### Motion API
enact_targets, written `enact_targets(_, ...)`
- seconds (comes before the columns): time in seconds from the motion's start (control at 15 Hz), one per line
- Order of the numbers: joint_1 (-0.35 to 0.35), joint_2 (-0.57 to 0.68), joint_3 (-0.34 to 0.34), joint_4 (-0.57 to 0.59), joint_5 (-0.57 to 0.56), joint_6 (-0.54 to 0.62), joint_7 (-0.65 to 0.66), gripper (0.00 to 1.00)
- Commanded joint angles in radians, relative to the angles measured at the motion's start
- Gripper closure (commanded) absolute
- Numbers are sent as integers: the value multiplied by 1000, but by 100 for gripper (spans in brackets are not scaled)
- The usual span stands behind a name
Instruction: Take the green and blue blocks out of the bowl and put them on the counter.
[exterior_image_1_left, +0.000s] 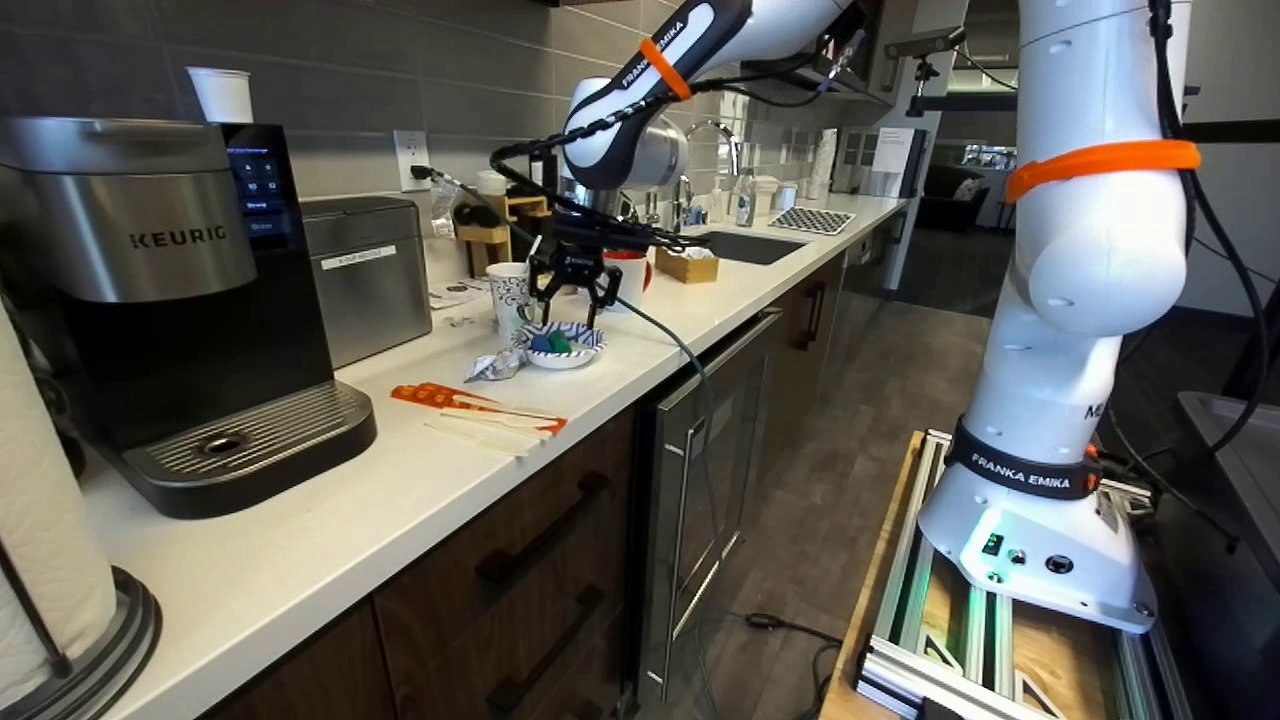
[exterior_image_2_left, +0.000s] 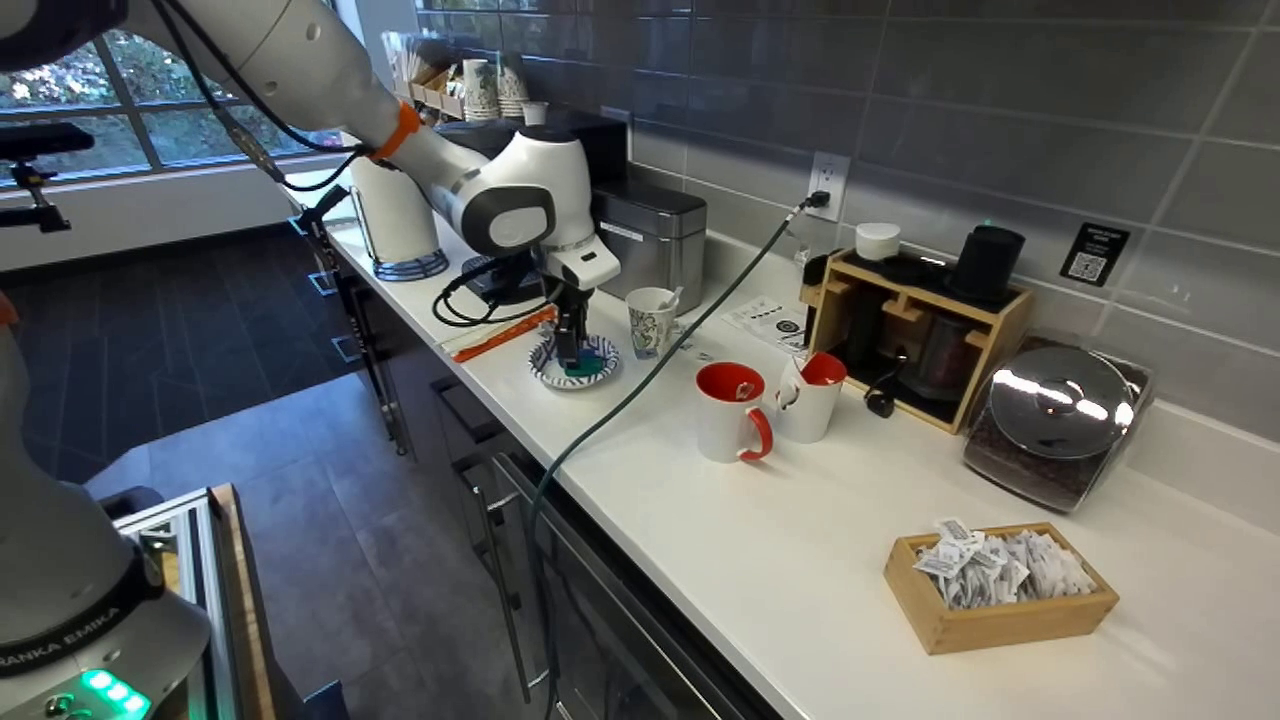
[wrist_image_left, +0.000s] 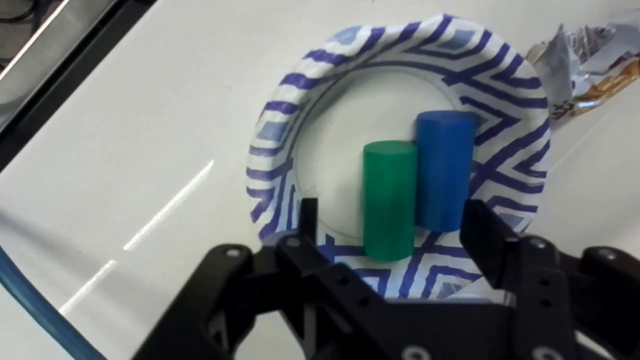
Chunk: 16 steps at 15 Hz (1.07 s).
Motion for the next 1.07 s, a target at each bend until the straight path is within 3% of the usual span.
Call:
enact_targets(0.0, 23, 53, -21, 47, 32, 8, 0, 34)
enact_targets(0.07, 25, 61, -23, 56, 31, 5, 3, 41)
enact_targets(0.13, 26, 71, -25, 65, 32, 0, 1, 38)
enact_targets(0.27, 29, 83, -30, 76, 33, -3, 4, 46)
enact_targets(0.4, 30, 92, -35, 82, 39, -6, 3, 60)
enact_targets(0.73, 32, 114, -42, 100, 48, -17, 1, 59)
enact_targets(1.0, 44, 140, -43, 124, 38, -33, 2, 46)
